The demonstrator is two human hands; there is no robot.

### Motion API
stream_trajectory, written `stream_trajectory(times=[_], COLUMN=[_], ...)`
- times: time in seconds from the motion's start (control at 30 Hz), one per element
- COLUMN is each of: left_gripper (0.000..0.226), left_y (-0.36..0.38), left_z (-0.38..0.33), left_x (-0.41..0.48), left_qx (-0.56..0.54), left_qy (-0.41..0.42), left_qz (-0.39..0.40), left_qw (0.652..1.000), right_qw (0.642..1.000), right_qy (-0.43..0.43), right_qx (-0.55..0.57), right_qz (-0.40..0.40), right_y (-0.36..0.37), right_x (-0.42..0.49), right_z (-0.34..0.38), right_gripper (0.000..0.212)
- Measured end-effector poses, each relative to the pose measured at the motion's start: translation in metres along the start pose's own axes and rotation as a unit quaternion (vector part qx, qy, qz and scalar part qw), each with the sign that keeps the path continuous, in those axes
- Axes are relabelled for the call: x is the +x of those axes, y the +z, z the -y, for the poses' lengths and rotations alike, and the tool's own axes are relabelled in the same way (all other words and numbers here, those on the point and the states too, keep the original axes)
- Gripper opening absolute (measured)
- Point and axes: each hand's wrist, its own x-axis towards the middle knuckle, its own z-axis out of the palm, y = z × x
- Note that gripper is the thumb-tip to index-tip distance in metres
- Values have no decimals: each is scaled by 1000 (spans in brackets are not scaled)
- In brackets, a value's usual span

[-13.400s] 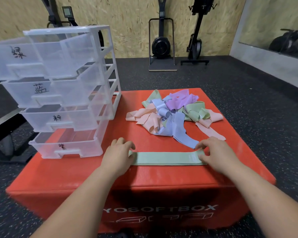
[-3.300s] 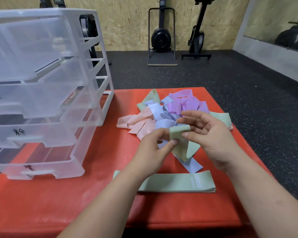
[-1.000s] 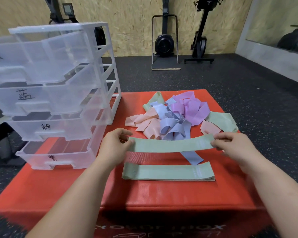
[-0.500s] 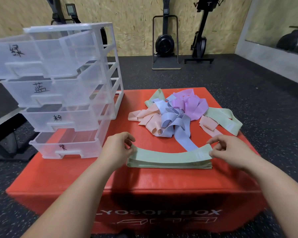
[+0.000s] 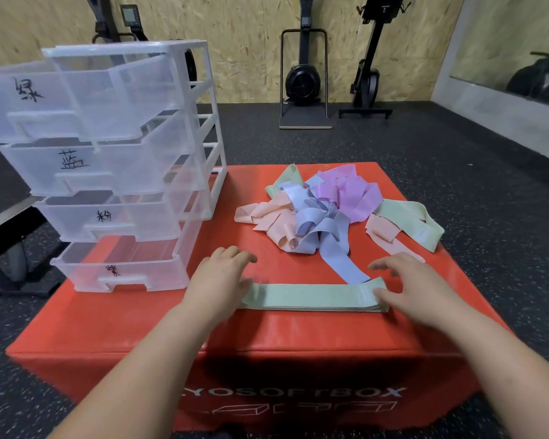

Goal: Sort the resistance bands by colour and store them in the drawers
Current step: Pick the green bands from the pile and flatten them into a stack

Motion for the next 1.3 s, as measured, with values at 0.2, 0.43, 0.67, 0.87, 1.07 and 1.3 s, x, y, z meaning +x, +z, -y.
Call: stream_trajectory(times=[0.2, 0.43, 0.67, 0.87, 1.07, 1.3], left_gripper=[74, 78, 75, 78, 64, 46], left_y=[1, 2, 1, 3, 9, 25], left_z=[8, 14, 16, 18, 2, -41], left_x=[-3, 0, 3, 7, 24, 56], left_qx=[-52, -69, -65, -84, -115, -147], left_qy=[48, 32, 27, 52, 70, 106], left_qz=[139, 140, 141, 136, 57, 7], left_qw=[988, 987, 988, 986, 989, 983], right_qw=[993, 993, 993, 993, 996, 967], right_qy=[-79, -86, -77, -87, -78, 108], right_qx=[-34, -29, -23, -18, 10, -126], right_qz=[76, 79, 87, 83, -48, -193], right_y=[0, 3, 6, 3, -7, -12], right_x=[2, 11, 18, 22, 35, 54], right_z=[-12, -16, -18, -19, -27, -58], right_gripper=[68, 70, 69, 71, 39, 41])
